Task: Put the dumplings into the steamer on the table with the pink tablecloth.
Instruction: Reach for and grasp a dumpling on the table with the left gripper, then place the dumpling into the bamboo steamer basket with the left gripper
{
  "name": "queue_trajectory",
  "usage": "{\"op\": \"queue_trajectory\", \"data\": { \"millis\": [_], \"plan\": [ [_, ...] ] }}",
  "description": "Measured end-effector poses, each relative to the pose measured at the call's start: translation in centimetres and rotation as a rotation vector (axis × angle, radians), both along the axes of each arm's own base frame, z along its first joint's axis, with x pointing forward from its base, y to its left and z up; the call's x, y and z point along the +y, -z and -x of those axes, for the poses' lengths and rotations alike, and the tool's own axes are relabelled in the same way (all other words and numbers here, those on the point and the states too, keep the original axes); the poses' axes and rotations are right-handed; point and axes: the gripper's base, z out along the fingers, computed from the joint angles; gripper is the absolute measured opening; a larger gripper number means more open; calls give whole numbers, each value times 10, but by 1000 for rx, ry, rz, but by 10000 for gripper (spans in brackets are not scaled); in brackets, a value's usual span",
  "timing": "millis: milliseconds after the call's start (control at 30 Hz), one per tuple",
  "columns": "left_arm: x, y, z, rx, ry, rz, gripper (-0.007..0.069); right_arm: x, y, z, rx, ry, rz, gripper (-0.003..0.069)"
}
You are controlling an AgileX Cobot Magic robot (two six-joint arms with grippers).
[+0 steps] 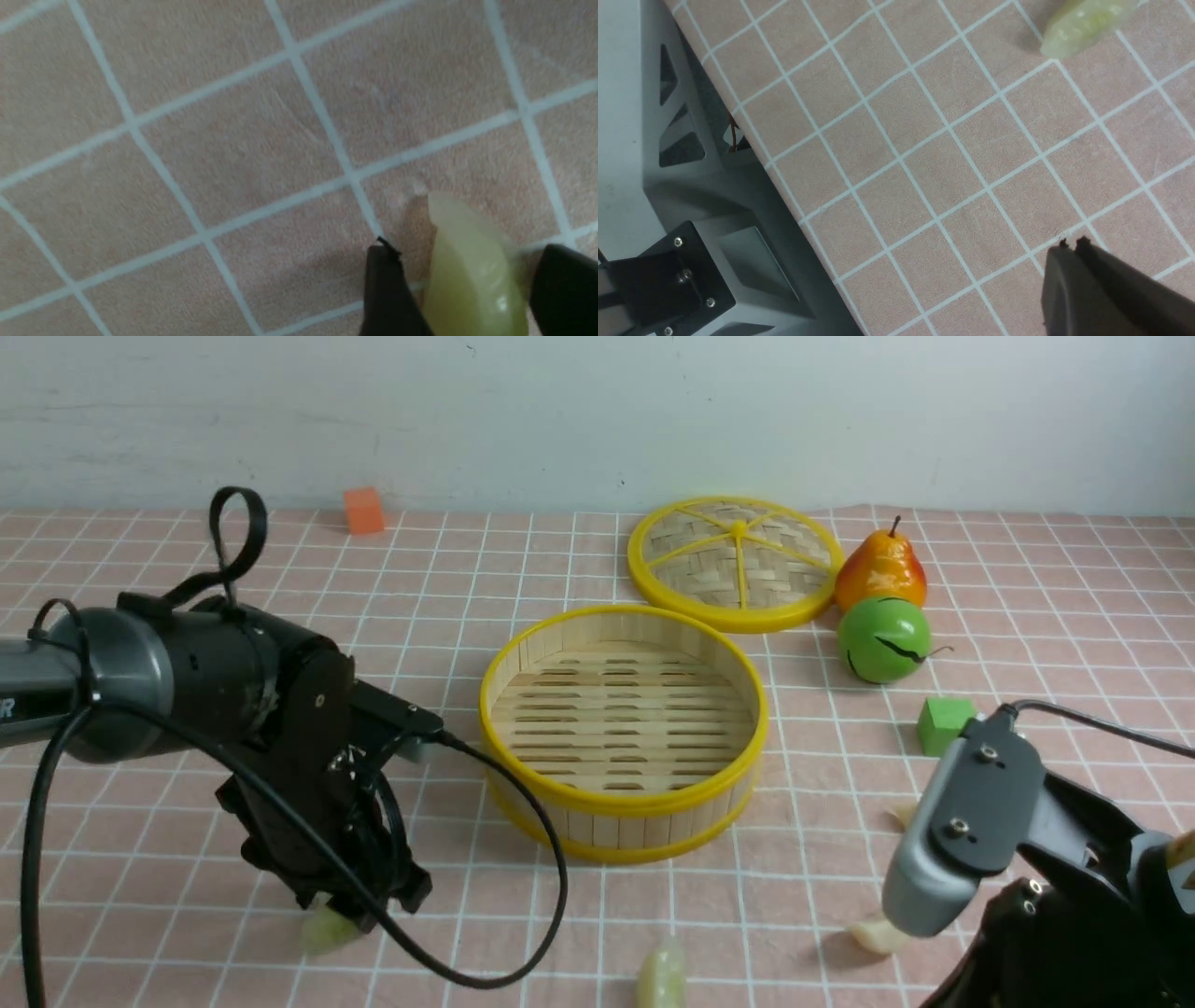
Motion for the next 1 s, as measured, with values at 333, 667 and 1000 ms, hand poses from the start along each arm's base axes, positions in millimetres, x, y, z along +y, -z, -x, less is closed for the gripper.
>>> {"op": "queue_trajectory", "data": {
  "millis": [333, 667, 1000],
  "plan": [
    [-15, -22, -7, 34, -41, 61, 280, 1, -1, -3, -33, 15, -13, 26],
    [-147, -140, -36, -224, 102, 337, 280, -3, -23, 16, 8, 64, -134, 40],
    [-193, -69, -101, -176, -54, 313, 280, -33, -53, 63, -61, 54, -197, 42]
  ]
}}
